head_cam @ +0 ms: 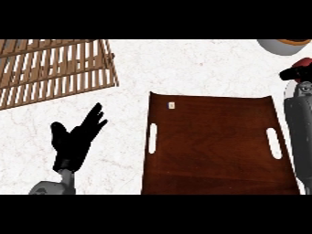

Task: Pick the bell pepper from the tray and place it in the plate

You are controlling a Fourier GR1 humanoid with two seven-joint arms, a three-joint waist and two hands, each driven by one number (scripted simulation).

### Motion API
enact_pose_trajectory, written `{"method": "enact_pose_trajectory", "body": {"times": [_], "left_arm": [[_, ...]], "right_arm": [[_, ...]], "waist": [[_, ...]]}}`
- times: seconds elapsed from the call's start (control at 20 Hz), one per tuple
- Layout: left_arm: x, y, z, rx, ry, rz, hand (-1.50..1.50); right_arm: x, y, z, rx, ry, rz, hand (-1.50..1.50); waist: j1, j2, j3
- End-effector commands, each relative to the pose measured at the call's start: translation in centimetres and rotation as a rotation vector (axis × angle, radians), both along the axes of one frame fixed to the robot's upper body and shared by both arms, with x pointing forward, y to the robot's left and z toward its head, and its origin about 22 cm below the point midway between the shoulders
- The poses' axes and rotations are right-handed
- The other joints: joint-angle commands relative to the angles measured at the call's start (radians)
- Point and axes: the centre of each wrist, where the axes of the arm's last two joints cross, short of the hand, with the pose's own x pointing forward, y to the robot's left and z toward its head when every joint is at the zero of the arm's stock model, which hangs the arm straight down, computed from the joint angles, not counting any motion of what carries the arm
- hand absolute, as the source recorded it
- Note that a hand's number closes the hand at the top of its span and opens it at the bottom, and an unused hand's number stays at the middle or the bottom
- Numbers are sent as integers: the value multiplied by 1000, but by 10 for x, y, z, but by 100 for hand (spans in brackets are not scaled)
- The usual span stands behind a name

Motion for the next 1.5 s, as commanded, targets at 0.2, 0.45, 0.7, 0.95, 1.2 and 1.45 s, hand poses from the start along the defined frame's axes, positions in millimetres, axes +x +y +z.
{"method": "enact_pose_trajectory", "body": {"times": [0.2,0.45,0.7,0.95,1.2,1.45], "left_arm": [[2,-6,-2,13,26,-23,0],[-2,-9,-7,1,48,-10,0],[-2,4,-8,15,44,11,0],[-9,4,-13,17,54,31,0],[-3,14,-9,7,62,72,0],[-8,16,-18,21,81,80,0]], "right_arm": [[15,-21,38,-23,-344,-359,150],[11,-35,35,-79,-453,-441,150],[8,-53,11,-161,-421,-544,150],[-15,-83,-25,-225,-433,-627,150],[-23,-93,-43,-244,-458,-646,150],[-30,-130,-46,-246,-458,-674,150]], "waist": [[27,3,3],[8,-6,5],[-4,-10,4],[-44,-21,6],[-61,-31,5],[-69,-33,5]]}}
